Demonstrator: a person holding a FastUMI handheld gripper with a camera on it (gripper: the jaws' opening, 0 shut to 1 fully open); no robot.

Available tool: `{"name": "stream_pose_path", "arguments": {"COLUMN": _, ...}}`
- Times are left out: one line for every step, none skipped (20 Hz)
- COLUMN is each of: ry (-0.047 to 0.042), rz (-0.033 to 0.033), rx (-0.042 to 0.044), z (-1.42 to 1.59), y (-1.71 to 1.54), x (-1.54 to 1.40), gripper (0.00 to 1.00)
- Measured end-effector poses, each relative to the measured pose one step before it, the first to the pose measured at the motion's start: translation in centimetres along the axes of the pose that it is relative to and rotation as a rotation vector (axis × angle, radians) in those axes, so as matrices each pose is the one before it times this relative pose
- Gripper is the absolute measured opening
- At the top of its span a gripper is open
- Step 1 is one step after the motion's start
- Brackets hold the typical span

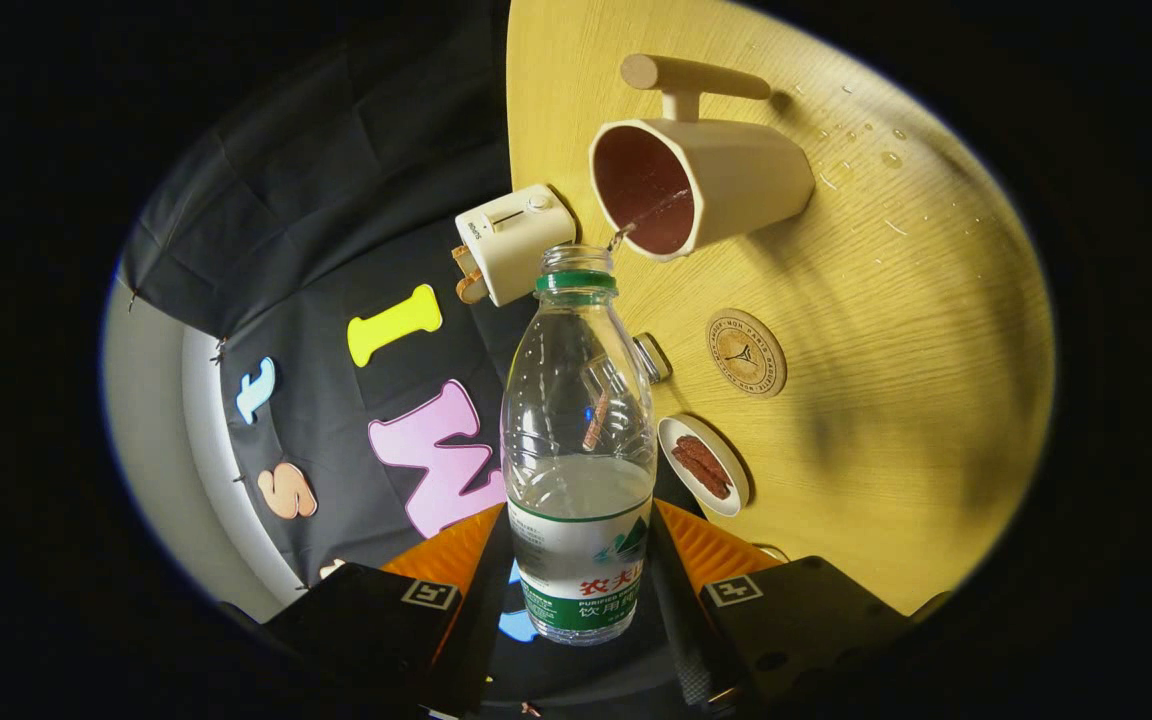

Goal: Take the bottle from table, then pour the juice into the cup, finally place the bottle on the coaster

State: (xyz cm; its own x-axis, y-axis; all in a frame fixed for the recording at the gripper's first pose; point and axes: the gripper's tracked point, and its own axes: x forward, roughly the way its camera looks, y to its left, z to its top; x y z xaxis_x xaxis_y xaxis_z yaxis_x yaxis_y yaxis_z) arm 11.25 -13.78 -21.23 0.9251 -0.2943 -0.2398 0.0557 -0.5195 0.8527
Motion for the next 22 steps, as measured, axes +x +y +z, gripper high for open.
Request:
{"name": "stream_pose_path", "arguments": {"ry": -0.00161, "rz": 0.00259, "rx": 0.00707, "z": 0.001, "y": 0.132, "x": 0.022, "gripper": 0.74}}
{"name": "stream_pose_path", "arguments": {"ry": -0.00284, "rz": 0.00309, "rx": 0.00829, "z": 0.008, "y": 0.155, "x": 0.008, "gripper": 0.74}}
{"name": "stream_pose_path", "arguments": {"ry": -0.00369, "rz": 0.00399, "rx": 0.01033, "z": -0.024, "y": 0.197, "x": 0.057, "gripper": 0.74}}
{"name": "stream_pose_path", "arguments": {"ry": -0.00581, "rz": 0.00570, "rx": 0.01445, "z": 0.064, "y": 0.256, "x": 0.058, "gripper": 0.74}}
{"name": "stream_pose_path", "arguments": {"ry": -0.00718, "rz": 0.00694, "rx": 0.01761, "z": 0.075, "y": 0.335, "x": 0.025, "gripper": 0.74}}
{"name": "stream_pose_path", "arguments": {"ry": -0.00842, "rz": 0.00848, "rx": 0.01711, "z": 0.067, "y": 0.382, "x": 0.038, "gripper": 0.74}}
{"name": "stream_pose_path", "arguments": {"ry": -0.00778, "rz": 0.00685, "rx": 0.01498, "z": 0.059, "y": 0.375, "x": 0.114, "gripper": 0.74}}
{"name": "stream_pose_path", "arguments": {"ry": -0.00655, "rz": 0.00848, "rx": 0.01555, "z": 0.097, "y": 0.383, "x": 0.039, "gripper": 0.74}}
{"name": "stream_pose_path", "arguments": {"ry": -0.00643, "rz": 0.00545, "rx": 0.01278, "z": 0.007, "y": 0.325, "x": 0.068, "gripper": 0.74}}
{"name": "stream_pose_path", "arguments": {"ry": -0.00686, "rz": 0.00786, "rx": 0.01491, "z": 0.061, "y": 0.322, "x": 0.056, "gripper": 0.74}}
{"name": "stream_pose_path", "arguments": {"ry": -0.00649, "rz": 0.00899, "rx": 0.01488, "z": 0.012, "y": 0.413, "x": -0.006, "gripper": 0.74}}
{"name": "stream_pose_path", "arguments": {"ry": -0.00541, "rz": 0.00753, "rx": 0.01311, "z": 0.023, "y": 0.357, "x": -0.003, "gripper": 0.74}}
{"name": "stream_pose_path", "arguments": {"ry": -0.00595, "rz": 0.00761, "rx": 0.01052, "z": -0.025, "y": 0.356, "x": 0.014, "gripper": 0.74}}
{"name": "stream_pose_path", "arguments": {"ry": -0.00702, "rz": 0.00571, "rx": 0.00801, "z": 0.077, "y": 0.210, "x": 0.024, "gripper": 0.74}}
{"name": "stream_pose_path", "arguments": {"ry": -0.00670, "rz": 0.00202, "rx": 0.00763, "z": 0.003, "y": 0.195, "x": 0.050, "gripper": 0.74}}
{"name": "stream_pose_path", "arguments": {"ry": -0.00670, "rz": 0.00129, "rx": 0.00739, "z": -0.008, "y": 0.152, "x": 0.118, "gripper": 0.74}}
{"name": "stream_pose_path", "arguments": {"ry": -0.00474, "rz": -0.00138, "rx": 0.00644, "z": -0.078, "y": 0.064, "x": 0.096, "gripper": 0.74}}
{"name": "stream_pose_path", "arguments": {"ry": -0.00376, "rz": 0.00052, "rx": 0.00458, "z": -0.070, "y": 0.084, "x": 0.120, "gripper": 0.74}}
{"name": "stream_pose_path", "arguments": {"ry": -0.00076, "rz": 0.00161, "rx": 0.00342, "z": -0.166, "y": 0.200, "x": 0.068, "gripper": 0.74}}
{"name": "stream_pose_path", "arguments": {"ry": 0.00032, "rz": 0.00132, "rx": 0.00215, "z": -0.079, "y": 0.130, "x": 0.014, "gripper": 0.74}}
{"name": "stream_pose_path", "arguments": {"ry": -0.00128, "rz": 0.00347, "rx": -0.00024, "z": 0.052, "y": 0.092, "x": 0.076, "gripper": 0.74}}
{"name": "stream_pose_path", "arguments": {"ry": -0.00411, "rz": 0.00232, "rx": -0.00288, "z": 0.194, "y": 0.007, "x": 0.087, "gripper": 0.74}}
